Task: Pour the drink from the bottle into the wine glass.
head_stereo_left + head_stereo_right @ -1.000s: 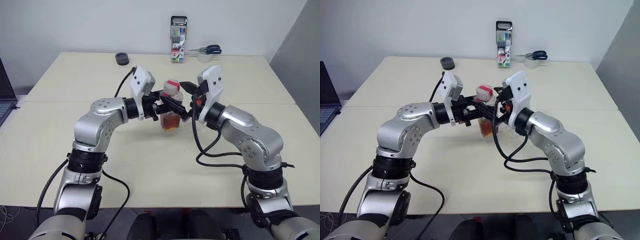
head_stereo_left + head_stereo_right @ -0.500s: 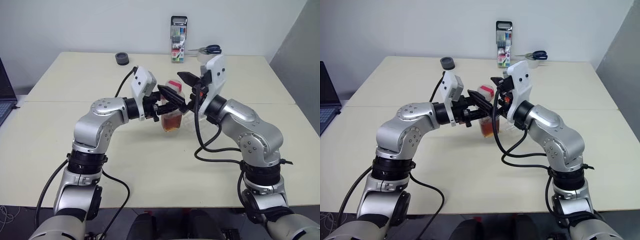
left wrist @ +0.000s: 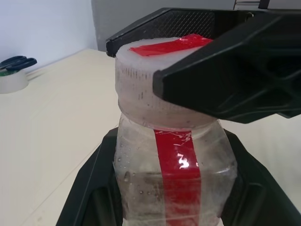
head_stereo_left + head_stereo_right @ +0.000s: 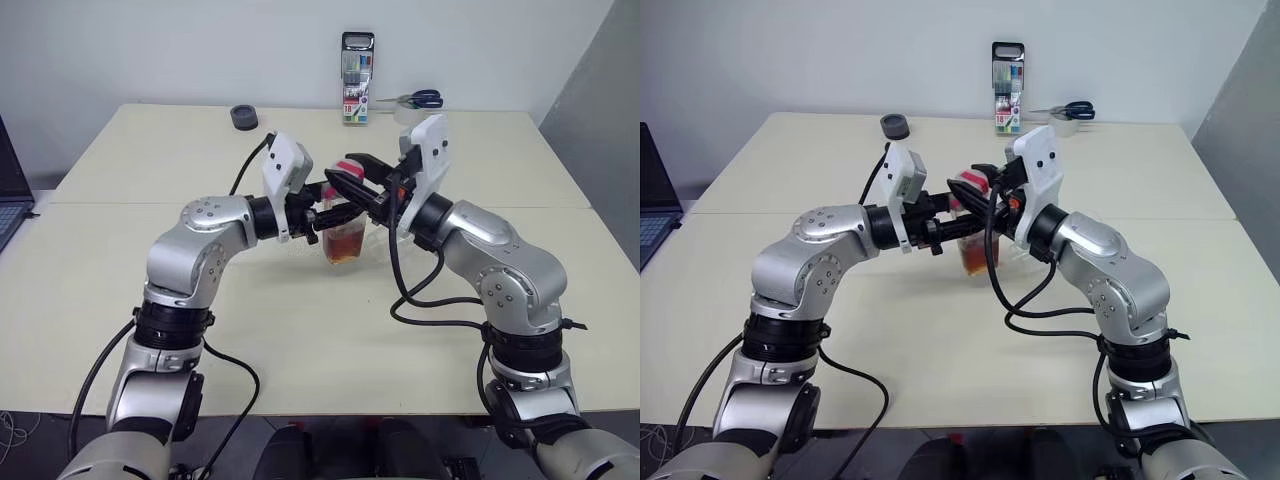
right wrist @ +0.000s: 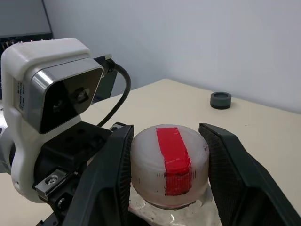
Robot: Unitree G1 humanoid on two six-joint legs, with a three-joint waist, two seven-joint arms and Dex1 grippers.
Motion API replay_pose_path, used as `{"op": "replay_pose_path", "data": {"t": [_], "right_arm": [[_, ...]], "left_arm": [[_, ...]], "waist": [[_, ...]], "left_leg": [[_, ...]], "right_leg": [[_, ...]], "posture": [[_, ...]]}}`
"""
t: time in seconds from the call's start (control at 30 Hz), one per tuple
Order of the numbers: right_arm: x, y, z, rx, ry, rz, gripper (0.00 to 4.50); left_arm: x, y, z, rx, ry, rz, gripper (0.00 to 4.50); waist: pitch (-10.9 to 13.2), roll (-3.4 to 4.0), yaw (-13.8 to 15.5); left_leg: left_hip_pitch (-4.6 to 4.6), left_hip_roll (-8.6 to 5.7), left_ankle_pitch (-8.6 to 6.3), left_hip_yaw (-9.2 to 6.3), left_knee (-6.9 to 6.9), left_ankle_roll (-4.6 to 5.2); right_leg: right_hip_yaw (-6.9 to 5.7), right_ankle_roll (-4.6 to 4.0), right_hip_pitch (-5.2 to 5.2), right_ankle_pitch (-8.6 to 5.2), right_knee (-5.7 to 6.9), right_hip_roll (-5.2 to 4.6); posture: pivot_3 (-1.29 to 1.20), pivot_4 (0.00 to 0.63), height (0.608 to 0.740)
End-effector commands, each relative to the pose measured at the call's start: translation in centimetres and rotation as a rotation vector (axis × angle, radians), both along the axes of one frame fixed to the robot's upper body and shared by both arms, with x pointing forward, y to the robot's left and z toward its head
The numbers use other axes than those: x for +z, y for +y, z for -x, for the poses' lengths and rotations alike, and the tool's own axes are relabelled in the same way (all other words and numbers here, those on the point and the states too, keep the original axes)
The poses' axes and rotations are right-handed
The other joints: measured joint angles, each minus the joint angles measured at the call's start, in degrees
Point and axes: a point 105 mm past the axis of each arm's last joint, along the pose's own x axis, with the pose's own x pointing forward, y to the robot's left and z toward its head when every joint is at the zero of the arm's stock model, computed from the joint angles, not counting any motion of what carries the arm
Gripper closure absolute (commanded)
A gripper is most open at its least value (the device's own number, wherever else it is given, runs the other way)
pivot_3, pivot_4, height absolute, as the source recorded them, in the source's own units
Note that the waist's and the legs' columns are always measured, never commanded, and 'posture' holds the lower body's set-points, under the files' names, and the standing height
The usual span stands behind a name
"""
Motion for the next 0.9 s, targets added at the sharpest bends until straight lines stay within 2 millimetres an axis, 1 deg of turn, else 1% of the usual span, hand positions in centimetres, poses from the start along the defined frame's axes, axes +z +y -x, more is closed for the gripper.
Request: {"op": "replay_pose_path", "data": {"t": [0.03,0.1,0.17,0.23,0.33,0.4,0.47,0.53,0.57,0.6,0.7,0.77,0.83,0.9], "right_arm": [[2.3,-0.1,2.2,0.194,-0.075,0.039,2.64],[2.4,0.0,3.3,0.339,-0.060,0.099,2.64],[2.5,0.0,3.9,0.435,-0.032,0.133,2.64],[2.5,-0.1,4.0,0.463,-0.024,0.152,2.64],[2.5,-0.7,3.8,0.450,-0.021,0.165,2.64],[2.5,-1.5,3.7,0.418,-0.008,0.159,1.91],[2.2,-2.7,3.9,0.365,0.015,0.150,1.30],[2.0,-3.7,4.0,0.294,0.026,0.143,0.65],[1.9,-4.1,4.1,0.253,0.017,0.148,0.25],[1.8,-4.2,4.3,0.226,0.010,0.150,0.03],[1.6,-4.0,4.9,0.146,-0.008,0.138,0.03],[1.6,-3.6,4.7,0.084,-0.018,0.111,0.03],[1.6,-3.0,4.2,0.016,-0.033,0.092,0.03],[1.6,-2.3,3.3,-0.068,-0.042,0.065,0.03]], "left_arm": [[1.2,-1.5,4.4,-0.258,-0.040,-0.002,2.43],[1.5,-1.5,6.2,-0.378,-0.036,-0.019,2.43],[2.2,-1.4,7.3,-0.467,-0.031,-0.022,2.43],[3.0,-1.4,7.2,-0.496,-0.040,-0.016,2.43],[3.9,-1.3,5.6,-0.454,-0.059,-0.008,2.43],[3.6,-1.0,4.5,-0.412,-0.074,-0.037,2.43],[2.8,-0.2,3.2,-0.357,-0.092,-0.077,2.43],[2.4,0.4,2.3,-0.318,-0.087,-0.084,2.43],[2.3,0.6,2.0,-0.299,-0.081,-0.078,2.43],[2.2,0.8,1.8,-0.282,-0.079,-0.073,2.43],[1.9,1.1,1.2,-0.241,-0.066,-0.052,2.43],[1.9,1.0,1.0,-0.221,-0.065,-0.040,2.43],[2.0,0.8,0.9,-0.211,-0.065,-0.025,2.43],[2.0,0.4,0.7,-0.202,-0.064,-0.012,2.43]], "waist": [[0.0,0.03,0.0],[0.1,0.08,0.0],[0.1,0.09,0.0],[0.1,0.09,0.0],[0.1,0.09,0.1],[0.1,0.09,0.2],[0.1,0.09,0.2],[0.1,0.10,0.2],[0.1,0.10,0.2],[0.1,0.11,0.1],[0.1,0.12,0.0],[0.1,0.11,-0.1],[0.1,0.12,0.0],[0.1,0.11,0.0]], "left_leg": [[-0.01,0.00,0.00,-0.01,0.00,0.00],[-0.01,0.00,-0.02,-0.01,0.00,0.04],[0.02,0.00,-0.11,-0.03,0.01,0.19],[0.04,0.00,-0.11,-0.05,0.00,0.21],[0.03,-0.02,-0.12,-0.07,0.04,0.22],[0.01,-0.03,-0.12,-0.07,0.05,0.22],[-0.01,-0.02,-0.11,-0.07,0.04,0.20],[-0.03,-0.02,-0.10,-0.05,0.03,0.19],[-0.05,-0.01,-0.10,-0.04,0.03,0.19],[-0.07,-0.01,-0.10,-0.04,0.03,0.20],[-0.06,0.02,-0.11,-0.04,0.02,0.21],[-0.05,0.02,-0.11,-0.04,0.02,0.21],[-0.05,0.01,-0.11,-0.03,0.02,0.21],[-0.06,0.00,-0.10,-0.03,0.04,0.20]], "right_leg": [[-0.01,0.00,0.00,0.00,-0.01,0.00],[-0.02,0.00,0.00,0.00,-0.01,0.00],[-0.04,0.00,0.03,0.00,-0.02,0.00],[-0.06,0.00,0.06,0.00,-0.02,0.00],[-0.08,0.00,0.09,0.00,-0.03,0.00],[-0.08,0.00,0.10,0.00,-0.05,0.00],[-0.08,0.00,0.09,0.00,-0.09,0.00],[-0.05,0.00,0.07,0.00,-0.09,-0.01],[-0.04,0.00,0.04,0.00,-0.08,-0.01],[-0.03,0.00,0.00,0.00,-0.06,-0.01],[-0.03,0.00,-0.02,0.00,-0.02,0.00],[-0.03,0.00,-0.01,0.00,0.00,0.00],[-0.02,0.00,-0.01,0.00,0.00,0.00],[-0.01,0.00,-0.01,0.00,0.01,0.00]], "posture": [[0.00,0.150,0.740],[0.00,0.150,0.740],[0.00,0.150,0.740],[0.00,0.150,0.740],[0.00,0.150,0.740],[0.00,0.150,0.740],[0.00,0.150,0.740],[0.00,0.150,0.740],[0.00,0.150,0.740],[0.00,0.150,0.740],[0.00,0.150,0.740],[0.00,0.150,0.740],[0.00,0.150,0.740],[0.00,0.150,0.740]]}}
